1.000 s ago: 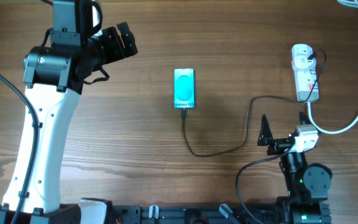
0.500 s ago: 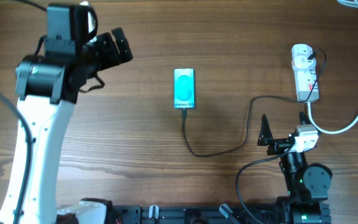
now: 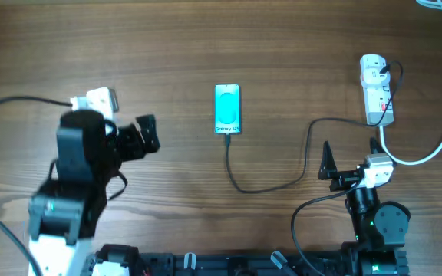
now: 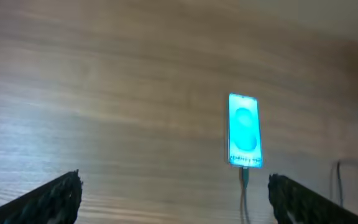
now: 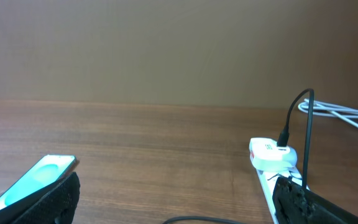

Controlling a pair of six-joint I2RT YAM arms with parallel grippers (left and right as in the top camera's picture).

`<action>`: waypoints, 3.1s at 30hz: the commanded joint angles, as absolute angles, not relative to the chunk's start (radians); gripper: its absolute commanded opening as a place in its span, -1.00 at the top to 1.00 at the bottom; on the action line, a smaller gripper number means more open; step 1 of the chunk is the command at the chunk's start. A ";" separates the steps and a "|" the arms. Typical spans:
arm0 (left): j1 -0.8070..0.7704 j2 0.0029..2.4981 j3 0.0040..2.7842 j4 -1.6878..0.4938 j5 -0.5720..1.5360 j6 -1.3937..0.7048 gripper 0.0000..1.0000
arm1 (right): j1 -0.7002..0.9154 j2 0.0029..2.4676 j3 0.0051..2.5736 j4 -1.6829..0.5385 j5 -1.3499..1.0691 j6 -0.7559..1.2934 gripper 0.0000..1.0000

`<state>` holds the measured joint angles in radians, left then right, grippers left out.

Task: Plug charger to phone and switch on socket

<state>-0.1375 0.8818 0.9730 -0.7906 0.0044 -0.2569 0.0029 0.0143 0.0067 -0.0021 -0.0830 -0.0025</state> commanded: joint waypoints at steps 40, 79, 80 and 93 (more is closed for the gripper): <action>-0.030 0.003 0.006 -0.076 0.007 -0.059 -1.00 | -0.004 0.005 0.006 0.000 -0.068 -0.011 -1.00; 0.002 0.003 0.006 -0.076 0.025 0.022 -1.00 | -0.004 0.005 0.006 0.000 -0.067 -0.011 -1.00; 0.002 0.003 0.006 -0.076 0.025 0.022 -1.00 | -0.004 0.005 0.006 0.000 -0.067 -0.011 -0.99; 0.002 0.003 0.006 -0.076 0.025 0.022 -1.00 | -0.004 0.005 0.006 0.000 -0.067 -0.011 -0.99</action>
<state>-0.0032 0.0135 0.0128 -0.0750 0.0269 0.0036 0.0029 0.0135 0.0067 -0.0021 -0.0807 -0.0025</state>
